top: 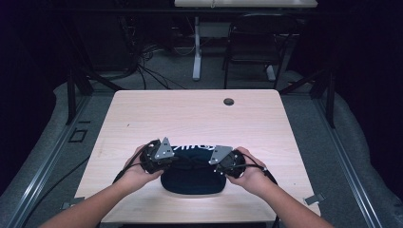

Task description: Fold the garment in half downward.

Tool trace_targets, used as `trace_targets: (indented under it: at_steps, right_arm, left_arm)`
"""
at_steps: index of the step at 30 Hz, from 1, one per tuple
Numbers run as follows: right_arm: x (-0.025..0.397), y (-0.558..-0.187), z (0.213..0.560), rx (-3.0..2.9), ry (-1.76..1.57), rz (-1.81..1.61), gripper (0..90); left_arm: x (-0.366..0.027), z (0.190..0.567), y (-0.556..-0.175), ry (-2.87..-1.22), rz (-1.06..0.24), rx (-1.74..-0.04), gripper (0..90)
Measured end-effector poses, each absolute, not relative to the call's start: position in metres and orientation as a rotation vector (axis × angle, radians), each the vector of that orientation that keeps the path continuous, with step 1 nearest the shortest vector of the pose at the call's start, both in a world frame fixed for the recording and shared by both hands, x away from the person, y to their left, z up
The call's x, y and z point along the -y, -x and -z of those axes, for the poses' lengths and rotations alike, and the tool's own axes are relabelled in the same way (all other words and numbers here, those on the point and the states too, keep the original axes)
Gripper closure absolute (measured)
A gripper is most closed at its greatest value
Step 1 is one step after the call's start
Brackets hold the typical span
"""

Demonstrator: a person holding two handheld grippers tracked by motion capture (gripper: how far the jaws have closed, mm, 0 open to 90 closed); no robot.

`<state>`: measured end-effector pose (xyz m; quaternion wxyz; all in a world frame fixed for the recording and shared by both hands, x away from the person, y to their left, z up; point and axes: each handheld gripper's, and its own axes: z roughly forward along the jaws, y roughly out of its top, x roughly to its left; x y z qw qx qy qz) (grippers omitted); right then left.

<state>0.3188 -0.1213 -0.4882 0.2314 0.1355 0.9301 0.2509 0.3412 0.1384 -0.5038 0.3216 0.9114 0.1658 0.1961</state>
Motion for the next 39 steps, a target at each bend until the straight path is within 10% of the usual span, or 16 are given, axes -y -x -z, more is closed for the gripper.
trace_targets:
  at_steps: [39]
  right_arm:
    - [0.129, -0.271, 0.536, -2.656, -0.434, -0.773, 82.1]
  left_arm:
    - [-0.167, 0.558, -0.289, -2.377, -0.284, -0.509, 71.7]
